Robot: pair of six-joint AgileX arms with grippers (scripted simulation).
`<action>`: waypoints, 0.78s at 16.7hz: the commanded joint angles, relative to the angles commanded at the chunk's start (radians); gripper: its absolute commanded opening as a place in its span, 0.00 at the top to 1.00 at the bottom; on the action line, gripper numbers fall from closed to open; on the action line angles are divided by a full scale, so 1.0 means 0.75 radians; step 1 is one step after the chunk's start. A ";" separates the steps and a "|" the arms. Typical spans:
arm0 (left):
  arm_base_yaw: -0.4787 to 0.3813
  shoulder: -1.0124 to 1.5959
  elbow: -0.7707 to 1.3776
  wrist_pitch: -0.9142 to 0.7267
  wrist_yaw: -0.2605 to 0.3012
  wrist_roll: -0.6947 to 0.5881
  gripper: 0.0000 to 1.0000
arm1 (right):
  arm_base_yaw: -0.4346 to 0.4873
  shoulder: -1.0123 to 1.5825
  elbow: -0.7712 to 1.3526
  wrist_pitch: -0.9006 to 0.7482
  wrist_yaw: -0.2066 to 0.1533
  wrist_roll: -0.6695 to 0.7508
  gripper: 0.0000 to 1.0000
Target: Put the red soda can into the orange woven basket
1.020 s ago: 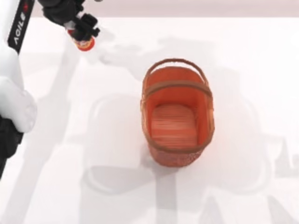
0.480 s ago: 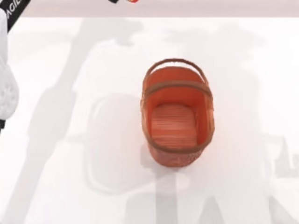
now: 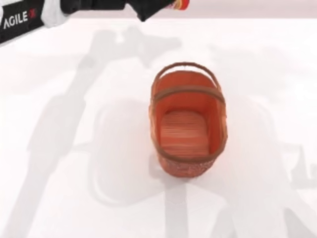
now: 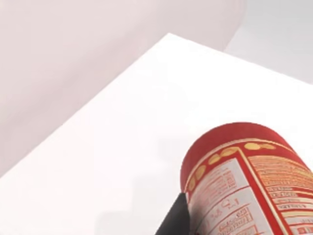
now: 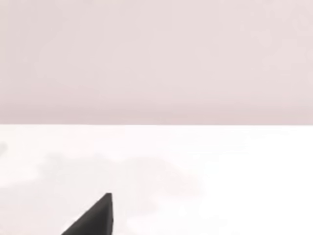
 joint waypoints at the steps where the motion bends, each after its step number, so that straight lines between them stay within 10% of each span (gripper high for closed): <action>1: -0.009 -0.044 -0.102 0.111 0.056 -0.025 1.00 | 0.000 0.000 0.000 0.000 0.000 0.000 0.00; 7: -0.054 -0.273 -0.568 0.659 0.316 -0.118 1.00 | 0.000 0.000 0.000 0.000 0.000 0.000 0.00; 13: -0.071 -0.360 -0.713 0.858 0.402 -0.134 1.00 | 0.000 0.000 0.000 0.000 0.000 0.000 0.00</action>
